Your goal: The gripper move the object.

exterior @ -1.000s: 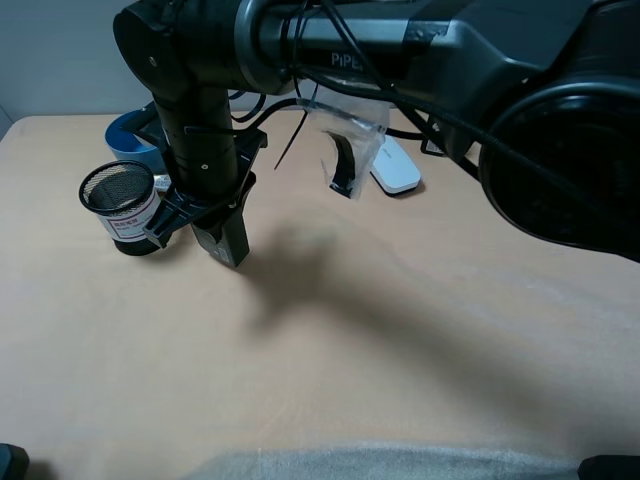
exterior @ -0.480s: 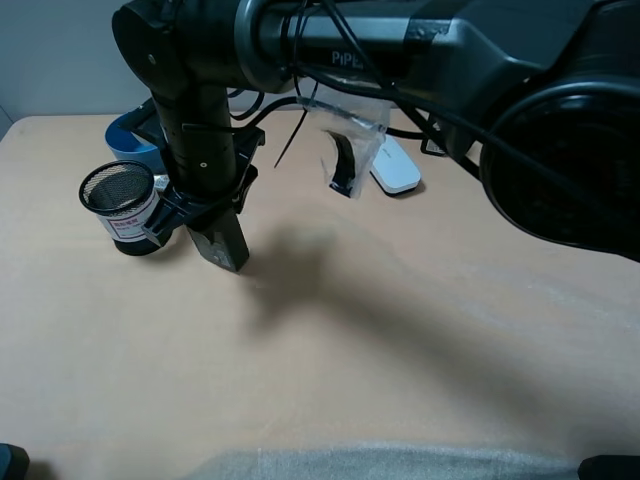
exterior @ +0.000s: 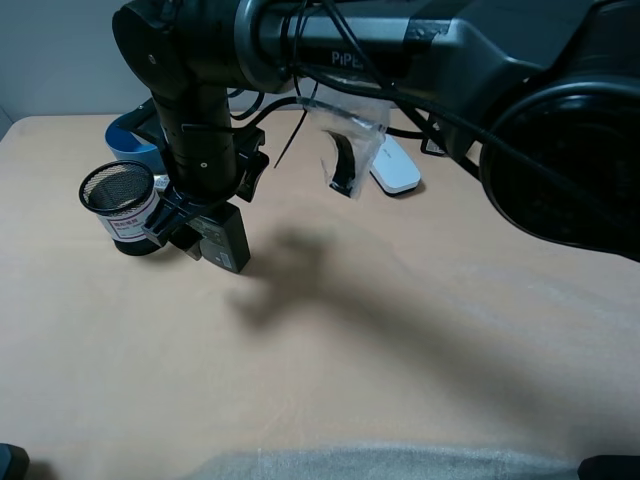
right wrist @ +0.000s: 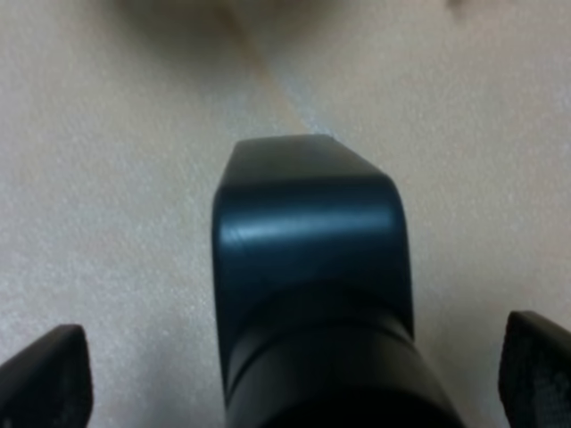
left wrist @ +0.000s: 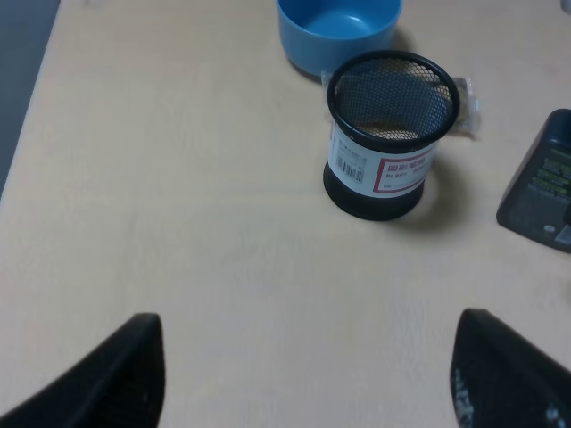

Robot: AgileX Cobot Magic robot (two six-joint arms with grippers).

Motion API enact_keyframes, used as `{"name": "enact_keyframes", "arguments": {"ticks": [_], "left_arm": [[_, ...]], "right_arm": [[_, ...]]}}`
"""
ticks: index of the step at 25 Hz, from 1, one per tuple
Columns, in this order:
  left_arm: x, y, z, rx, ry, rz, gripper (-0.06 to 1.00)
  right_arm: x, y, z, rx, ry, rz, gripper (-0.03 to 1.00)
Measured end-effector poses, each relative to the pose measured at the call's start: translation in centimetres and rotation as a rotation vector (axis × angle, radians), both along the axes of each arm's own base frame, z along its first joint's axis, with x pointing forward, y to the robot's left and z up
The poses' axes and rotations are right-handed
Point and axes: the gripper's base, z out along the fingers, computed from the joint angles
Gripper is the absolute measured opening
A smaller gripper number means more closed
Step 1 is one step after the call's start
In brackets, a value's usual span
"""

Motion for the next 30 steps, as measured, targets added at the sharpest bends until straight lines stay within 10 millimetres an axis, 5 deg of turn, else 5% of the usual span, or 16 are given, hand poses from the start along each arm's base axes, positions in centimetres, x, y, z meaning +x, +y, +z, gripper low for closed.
{"name": "enact_keyframes", "arguments": {"ticks": [7,17,24,30], "left_arm": [[0.0,0.0,0.0,0.000,0.000,0.000,0.73],[0.0,0.0,0.0,0.000,0.000,0.000,0.73],[0.0,0.0,0.0,0.000,0.000,0.000,0.73],[0.0,0.0,0.0,0.000,0.000,0.000,0.73]], "right_arm": [[-0.1,-0.1,0.7,0.005,-0.003,0.000,0.69],[1.1,-2.6,7.8,0.115,-0.057,-0.088,0.69],[4.2,-7.4,13.7,0.211,-0.135,-0.203,0.69],[7.0,-13.9,19.3,0.301,-0.231,-0.349,0.69]]}}
